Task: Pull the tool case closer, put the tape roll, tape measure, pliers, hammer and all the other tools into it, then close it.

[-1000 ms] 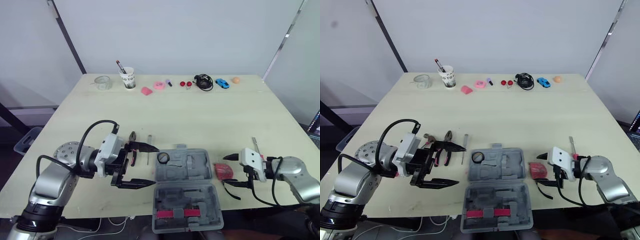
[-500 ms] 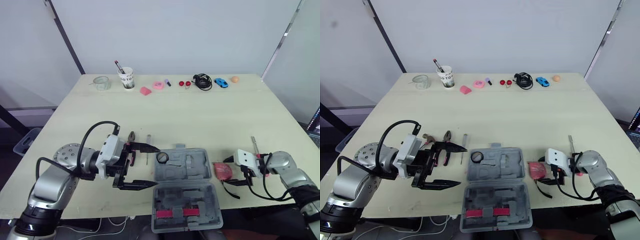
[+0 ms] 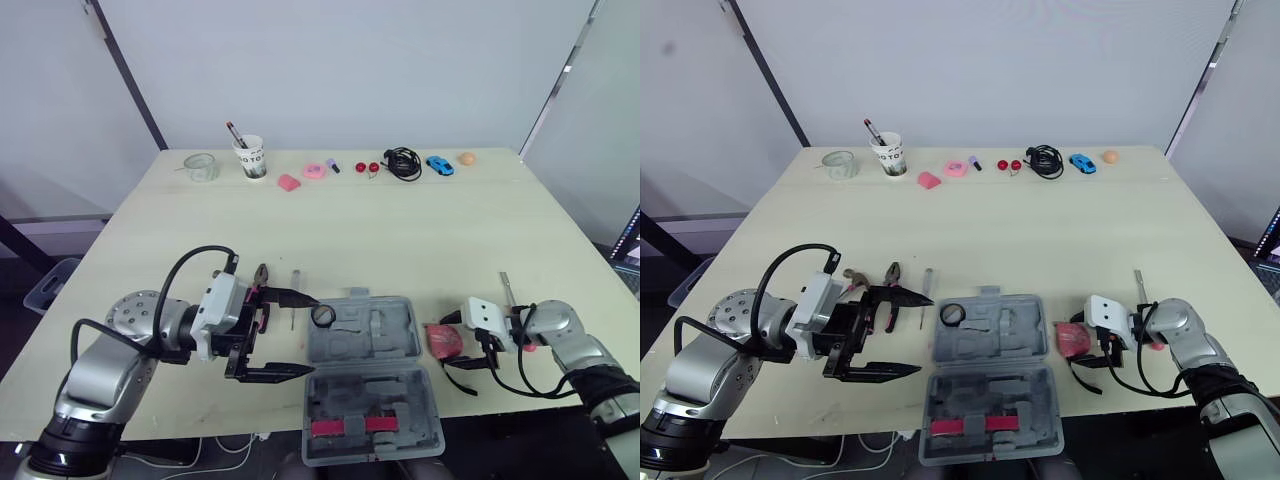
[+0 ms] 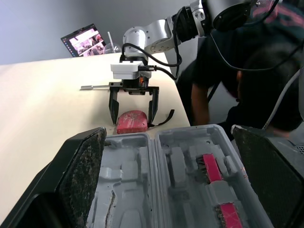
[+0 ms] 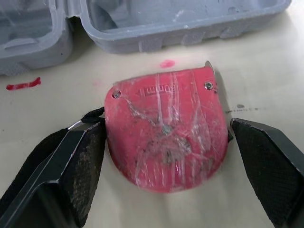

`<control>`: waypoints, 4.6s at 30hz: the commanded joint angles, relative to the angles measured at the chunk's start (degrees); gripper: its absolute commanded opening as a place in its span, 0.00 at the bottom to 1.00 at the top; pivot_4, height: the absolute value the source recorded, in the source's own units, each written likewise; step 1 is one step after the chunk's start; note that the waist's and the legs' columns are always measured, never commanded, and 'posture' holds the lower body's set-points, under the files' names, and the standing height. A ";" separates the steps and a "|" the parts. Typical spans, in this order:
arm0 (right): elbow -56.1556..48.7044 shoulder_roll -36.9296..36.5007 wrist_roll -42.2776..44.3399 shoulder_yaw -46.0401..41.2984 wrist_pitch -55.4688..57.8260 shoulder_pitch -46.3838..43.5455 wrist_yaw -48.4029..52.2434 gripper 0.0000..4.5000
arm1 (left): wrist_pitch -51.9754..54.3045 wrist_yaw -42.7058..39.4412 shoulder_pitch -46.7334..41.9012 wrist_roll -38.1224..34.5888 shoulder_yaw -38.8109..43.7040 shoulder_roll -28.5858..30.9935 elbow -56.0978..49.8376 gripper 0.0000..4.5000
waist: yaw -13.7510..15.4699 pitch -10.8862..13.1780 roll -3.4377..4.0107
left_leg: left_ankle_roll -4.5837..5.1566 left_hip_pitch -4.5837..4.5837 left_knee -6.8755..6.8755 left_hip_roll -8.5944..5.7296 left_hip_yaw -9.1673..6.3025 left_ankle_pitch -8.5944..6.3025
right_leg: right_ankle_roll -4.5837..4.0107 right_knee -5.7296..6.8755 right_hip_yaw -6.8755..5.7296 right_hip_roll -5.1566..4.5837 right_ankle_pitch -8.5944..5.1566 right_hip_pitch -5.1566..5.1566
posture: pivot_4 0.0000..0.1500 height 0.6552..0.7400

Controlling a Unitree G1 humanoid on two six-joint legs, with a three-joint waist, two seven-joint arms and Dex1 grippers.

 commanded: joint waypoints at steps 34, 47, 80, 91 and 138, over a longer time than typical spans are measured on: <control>-37.92 -14.94 -7.44 2.73 32.90 -1.48 1.97 0.67 | -0.28 2.05 0.18 0.05 0.59 -0.44 -0.54 1.00 | 0.12 0.04 0.13 | 0.00 0.02 0.06 0.01 0.09 0.00 | 0.01 0.06 0.09 0.02 -0.01 -0.05 | 1.00 1.00; -43.86 -4.40 -16.68 16.66 54.78 -19.36 3.74 0.67 | 0.06 7.44 4.67 -0.06 5.14 -0.03 -1.24 1.00 | -0.10 0.04 0.14 | -0.01 -0.08 0.06 0.00 0.16 0.00 | 0.00 0.04 0.07 -0.02 -0.01 -0.17 | 1.00 1.00; -27.89 10.53 -23.90 29.52 55.38 -23.87 -2.39 0.67 | -1.56 8.57 10.33 0.69 8.82 0.06 -0.08 1.00 | 0.03 0.04 0.12 | -0.02 -0.08 0.01 -0.02 0.20 0.00 | -0.08 0.10 -1.06 -0.57 -0.05 -0.19 | 1.00 1.00; -24.30 12.00 -25.21 29.34 50.95 -23.89 -4.49 0.89 | -1.07 8.81 10.61 0.49 8.33 0.08 -0.95 1.00 | -0.31 -0.01 0.05 | -0.03 -0.04 0.01 0.00 0.18 0.01 | -0.09 0.13 -1.08 -0.56 -0.05 -0.18 | 1.00 1.00; -23.28 16.95 8.11 -7.75 18.50 3.62 -17.28 0.51 | -1.26 7.45 6.90 1.18 6.22 -0.45 1.35 1.00 | 0.03 -0.01 0.04 | -0.01 -0.07 -0.04 -0.03 0.15 0.00 | -0.07 0.08 -1.20 -0.65 -0.04 -0.15 | 1.00 1.00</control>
